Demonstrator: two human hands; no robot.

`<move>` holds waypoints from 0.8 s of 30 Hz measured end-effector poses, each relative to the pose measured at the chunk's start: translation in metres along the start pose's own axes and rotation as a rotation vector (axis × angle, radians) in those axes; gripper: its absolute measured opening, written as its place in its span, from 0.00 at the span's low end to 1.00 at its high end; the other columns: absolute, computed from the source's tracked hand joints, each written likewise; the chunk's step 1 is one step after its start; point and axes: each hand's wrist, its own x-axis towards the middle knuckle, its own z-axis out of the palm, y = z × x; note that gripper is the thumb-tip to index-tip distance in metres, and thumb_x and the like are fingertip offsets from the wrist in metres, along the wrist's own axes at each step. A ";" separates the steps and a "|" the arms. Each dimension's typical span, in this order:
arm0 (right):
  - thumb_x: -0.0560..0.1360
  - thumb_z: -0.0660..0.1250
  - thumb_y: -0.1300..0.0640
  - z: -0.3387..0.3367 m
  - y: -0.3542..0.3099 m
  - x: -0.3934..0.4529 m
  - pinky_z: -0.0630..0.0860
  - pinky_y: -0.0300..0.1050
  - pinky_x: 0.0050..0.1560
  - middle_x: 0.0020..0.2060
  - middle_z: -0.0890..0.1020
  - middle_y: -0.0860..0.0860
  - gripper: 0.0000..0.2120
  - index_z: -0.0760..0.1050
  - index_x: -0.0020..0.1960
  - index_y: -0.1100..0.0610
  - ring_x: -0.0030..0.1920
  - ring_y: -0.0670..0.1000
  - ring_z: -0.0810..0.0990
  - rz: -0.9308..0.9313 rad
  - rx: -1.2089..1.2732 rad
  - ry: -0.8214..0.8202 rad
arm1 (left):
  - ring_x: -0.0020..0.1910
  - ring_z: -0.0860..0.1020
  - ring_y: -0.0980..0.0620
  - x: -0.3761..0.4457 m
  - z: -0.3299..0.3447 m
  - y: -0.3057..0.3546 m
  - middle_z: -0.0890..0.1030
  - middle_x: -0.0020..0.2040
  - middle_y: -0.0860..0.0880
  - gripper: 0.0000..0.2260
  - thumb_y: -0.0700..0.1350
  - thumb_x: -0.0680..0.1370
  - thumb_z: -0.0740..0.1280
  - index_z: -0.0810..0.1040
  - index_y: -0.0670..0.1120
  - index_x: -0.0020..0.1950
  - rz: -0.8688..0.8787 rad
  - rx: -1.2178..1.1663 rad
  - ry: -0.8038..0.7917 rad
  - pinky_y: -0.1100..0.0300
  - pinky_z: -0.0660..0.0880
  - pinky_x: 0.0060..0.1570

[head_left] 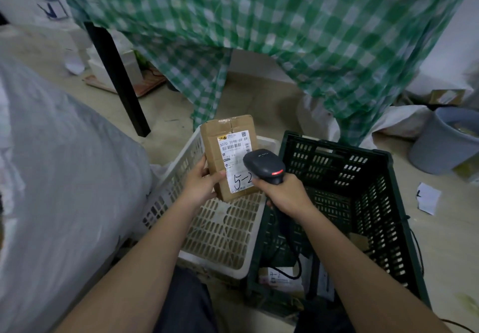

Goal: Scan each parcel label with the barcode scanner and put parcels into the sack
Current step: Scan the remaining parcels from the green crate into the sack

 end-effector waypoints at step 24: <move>0.67 0.73 0.52 0.001 -0.007 -0.006 0.79 0.55 0.39 0.27 0.80 0.59 0.15 0.77 0.33 0.64 0.30 0.54 0.78 -0.104 -0.031 0.019 | 0.58 0.78 0.46 0.015 -0.011 -0.014 0.77 0.62 0.45 0.29 0.39 0.77 0.68 0.65 0.57 0.74 0.035 0.020 0.026 0.55 0.77 0.42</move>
